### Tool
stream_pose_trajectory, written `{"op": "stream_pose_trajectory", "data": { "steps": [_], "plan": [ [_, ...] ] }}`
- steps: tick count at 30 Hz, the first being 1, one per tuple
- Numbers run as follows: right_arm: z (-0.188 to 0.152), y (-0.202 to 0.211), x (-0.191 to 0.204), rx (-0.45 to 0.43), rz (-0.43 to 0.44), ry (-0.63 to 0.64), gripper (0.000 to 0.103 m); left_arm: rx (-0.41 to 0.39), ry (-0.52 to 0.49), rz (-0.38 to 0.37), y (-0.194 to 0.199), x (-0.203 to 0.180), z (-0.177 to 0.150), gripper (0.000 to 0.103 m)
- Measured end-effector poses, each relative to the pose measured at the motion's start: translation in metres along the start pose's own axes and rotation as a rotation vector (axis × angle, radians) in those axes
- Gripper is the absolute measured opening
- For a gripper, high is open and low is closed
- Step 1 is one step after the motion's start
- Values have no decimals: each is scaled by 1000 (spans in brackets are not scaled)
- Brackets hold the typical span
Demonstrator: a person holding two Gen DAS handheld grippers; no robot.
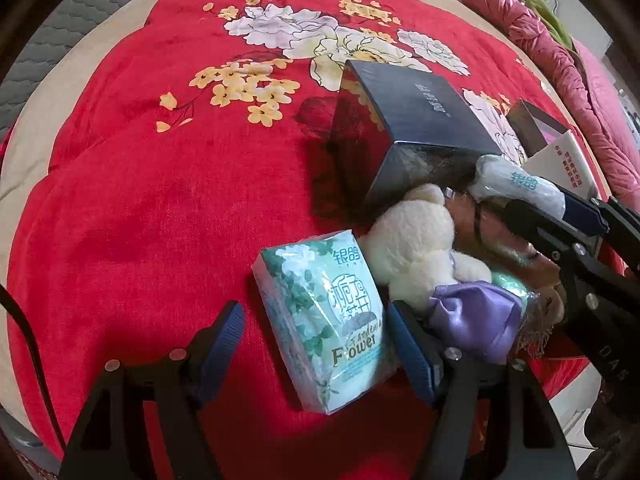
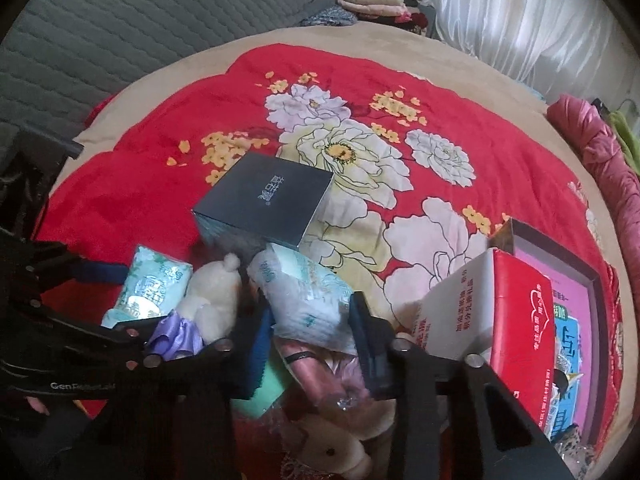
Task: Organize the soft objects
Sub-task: 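Grasp the green floral tissue pack with the left tool while the right tool grasps the white packet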
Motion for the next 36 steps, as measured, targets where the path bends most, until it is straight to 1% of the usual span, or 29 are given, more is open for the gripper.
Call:
{"op": "stream_pose_trajectory", "data": {
  "steps": [4,10,14,18,21,22,23,24,26,29,33,36],
  "plan": [
    [0,8,-3,-18,20,-21,28,2,5,-3,-1,1,0,73],
    [0,30,-21,-54,71,-149,27,-1,14,-8,-2,3,-1,73],
    [-2,42,-33,-65,62,-205,27,1,15,-6,-4,2,0,73],
    [-1,51,-39,-80,63,-242,27,14,38,3,-7,4,0,73],
    [1,57,-42,-92,67,-257,27,16,51,1,-8,5,0,66],
    [1,59,-42,-95,70,-262,27,17,52,2,-9,5,0,62],
    [1,61,-42,-97,74,-267,27,19,52,6,-10,6,1,55],
    [2,63,-42,-101,77,-272,27,17,50,8,-9,6,1,50],
    [1,65,-42,-103,78,-278,27,13,47,5,-8,5,2,32],
    [0,71,-40,-108,91,-292,27,8,42,-22,-5,4,2,27],
    [-3,74,-40,-107,107,-313,27,-8,45,-49,1,4,2,24],
    [-5,75,-39,-105,121,-330,27,-22,47,-51,9,6,0,24]
  ]
}}
Point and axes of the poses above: each gripper's, at about its wrist camera, not at the fingertips, and y roughly against the way its jaws point, x to its left, z to its top, the point moved 9 cm from there along -y, roughly the way its jaws point, and after that the axes turned 8 degrees about -z, right-handed, at the moved point
